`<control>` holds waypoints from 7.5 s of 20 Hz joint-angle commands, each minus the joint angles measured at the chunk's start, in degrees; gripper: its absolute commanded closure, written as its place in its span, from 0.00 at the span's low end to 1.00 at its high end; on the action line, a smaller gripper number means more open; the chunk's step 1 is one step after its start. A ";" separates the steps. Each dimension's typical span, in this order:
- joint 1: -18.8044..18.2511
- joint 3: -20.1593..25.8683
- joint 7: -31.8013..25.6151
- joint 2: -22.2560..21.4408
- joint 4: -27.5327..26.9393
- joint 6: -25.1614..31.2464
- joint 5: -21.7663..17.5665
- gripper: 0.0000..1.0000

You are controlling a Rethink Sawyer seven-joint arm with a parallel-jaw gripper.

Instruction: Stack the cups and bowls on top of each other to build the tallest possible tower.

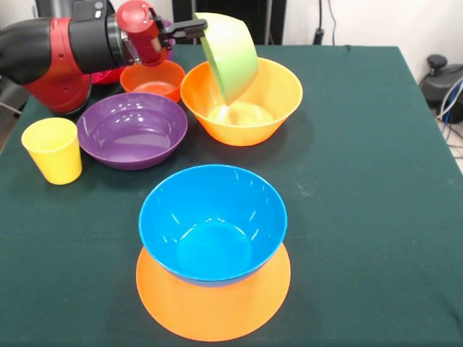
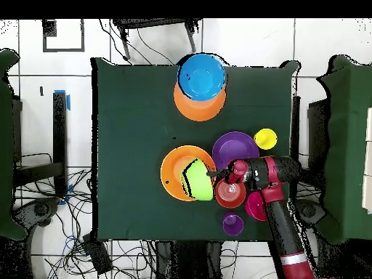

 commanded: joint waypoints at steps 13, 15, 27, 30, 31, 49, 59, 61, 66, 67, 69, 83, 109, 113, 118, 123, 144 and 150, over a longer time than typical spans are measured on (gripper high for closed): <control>3.81 -5.57 -14.51 3.73 -8.28 5.30 4.15 1.00; 3.73 -5.77 -14.41 3.79 -8.07 5.25 4.25 1.00; 4.41 -5.90 -14.89 3.07 -10.07 7.06 4.25 1.00; 4.43 -6.06 -14.83 3.42 -10.05 7.29 4.50 1.00; 4.32 -6.11 -14.91 3.51 -9.88 7.27 4.53 1.00; -0.25 -5.34 -7.28 3.25 4.28 -3.52 5.92 1.00; 0.25 -3.32 -3.44 6.12 14.39 -18.08 7.31 1.00; 0.99 -3.60 -4.52 6.98 14.32 -18.56 8.18 1.00; 2.52 -4.72 -8.58 10.06 12.84 -18.90 9.23 1.00; 2.60 -4.76 -8.94 10.27 12.70 -19.19 9.09 1.00; 2.58 -4.69 -9.50 10.44 12.40 -19.87 8.42 1.00; 2.18 -5.72 -11.56 12.15 11.39 -21.20 6.67 1.00; 3.80 -6.20 -16.72 11.22 4.16 -23.52 1.95 1.00; 3.82 -6.10 -16.96 11.18 4.21 -23.74 1.93 1.00; 4.22 -5.97 -17.88 11.57 3.67 -23.93 2.02 1.00; 4.57 -5.99 -17.64 11.44 3.53 -23.27 2.31 1.00; 5.13 -6.64 -18.05 9.79 1.81 -19.29 2.83 1.00; 4.33 -6.62 -16.67 9.10 3.64 -19.34 3.01 1.00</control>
